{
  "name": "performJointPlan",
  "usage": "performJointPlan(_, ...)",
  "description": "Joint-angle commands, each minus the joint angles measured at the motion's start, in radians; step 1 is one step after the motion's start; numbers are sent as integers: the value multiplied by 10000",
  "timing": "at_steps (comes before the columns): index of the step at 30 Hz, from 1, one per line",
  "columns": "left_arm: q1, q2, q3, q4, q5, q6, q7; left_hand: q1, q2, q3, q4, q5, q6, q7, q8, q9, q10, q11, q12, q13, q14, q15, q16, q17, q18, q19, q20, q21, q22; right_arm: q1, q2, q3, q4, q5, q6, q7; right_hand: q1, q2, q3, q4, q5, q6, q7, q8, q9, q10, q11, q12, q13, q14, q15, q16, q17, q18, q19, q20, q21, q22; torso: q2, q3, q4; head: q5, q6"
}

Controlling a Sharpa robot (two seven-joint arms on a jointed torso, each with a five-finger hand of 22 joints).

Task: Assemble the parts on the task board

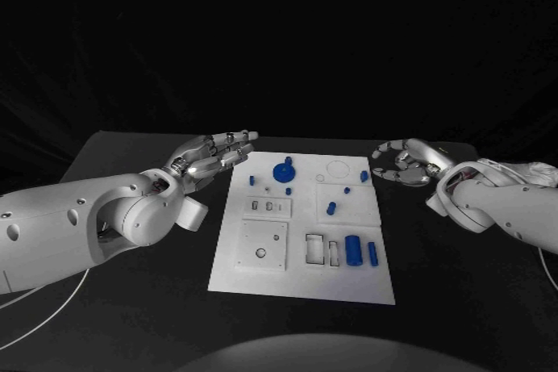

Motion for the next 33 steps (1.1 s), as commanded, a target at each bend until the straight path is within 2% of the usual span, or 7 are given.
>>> performJointPlan(1,-24,3,6,8,-47,232,110,89,15,76,10,66,-14,65,36,9,-18,84,45,2,-21,60,33,9,162,-13,54,53,-45,-87,98,4,-285,903,91,925,152,-9,80,11,110,-126,-10,-68,-40,1023,-79,39,2631,1059,-58,35,2631,-143,1043,-81,34,2631,-12,5,-4,-12,2)
performJointPlan(9,-49,5,6,4,-47,248,117,97,17,81,7,68,-14,66,37,9,-19,86,48,2,-21,63,33,8,162,-12,56,54,-45,-303,292,5,-792,1192,528,1502,155,-68,119,198,-89,-389,-79,-164,-193,1023,-121,39,2631,1059,-79,35,2631,-143,1043,-104,34,2631,-2,-12,5,-60,0)
performJointPlan(12,-52,8,6,1,-47,253,112,97,17,81,7,68,-14,66,37,9,-19,86,48,2,-21,63,33,8,162,-12,56,54,-45,-361,345,5,-894,1228,557,1555,148,-93,78,356,-794,-427,-92,-154,-291,1023,-135,39,2631,1059,-94,35,2631,-143,1043,-124,34,2631,-3,-7,5,-64,1)
performJointPlan(15,-53,7,6,-1,-47,257,110,97,17,81,7,68,-14,66,37,9,-19,86,48,2,-21,63,33,8,162,-12,56,54,-45,-392,400,5,-990,1238,610,1529,156,-95,51,428,-1046,-420,-77,-135,-339,1023,-130,39,2631,1059,-96,35,2631,-143,1043,-127,34,2631,-9,-8,7,-60,-12)
performJointPlan(22,-54,6,6,-4,-47,276,102,97,17,81,7,68,-14,66,37,9,-19,86,48,2,-21,63,33,8,162,-12,56,54,-45,-425,596,5,-1229,1175,800,1392,182,-71,60,480,-1036,-425,-5,-157,-422,1023,-95,39,2631,1059,-79,35,2631,-143,1043,-122,34,2631,-9,-6,12,-68,-24)
performJointPlan(27,-55,13,7,-9,-47,296,101,97,17,81,7,68,-14,66,37,9,-19,86,48,2,-21,63,33,8,162,-12,56,54,-45,-460,723,6,-1368,1125,923,1333,333,-70,128,517,-610,-368,42,-185,-632,1023,-41,39,2631,1059,-30,35,2631,-143,1043,-84,34,2631,-5,-10,12,-69,-43)
performJointPlan(33,-55,12,7,-13,-47,322,93,105,28,91,13,65,-6,72,42,11,-13,92,61,4,-19,67,39,10,162,-12,60,53,-46,-495,827,6,-1483,1088,1022,1259,410,-82,165,520,-433,-356,55,-201,-733,1023,-29,39,2631,1059,-16,35,2631,-143,1043,-68,34,2631,-6,-9,7,-64,-72)
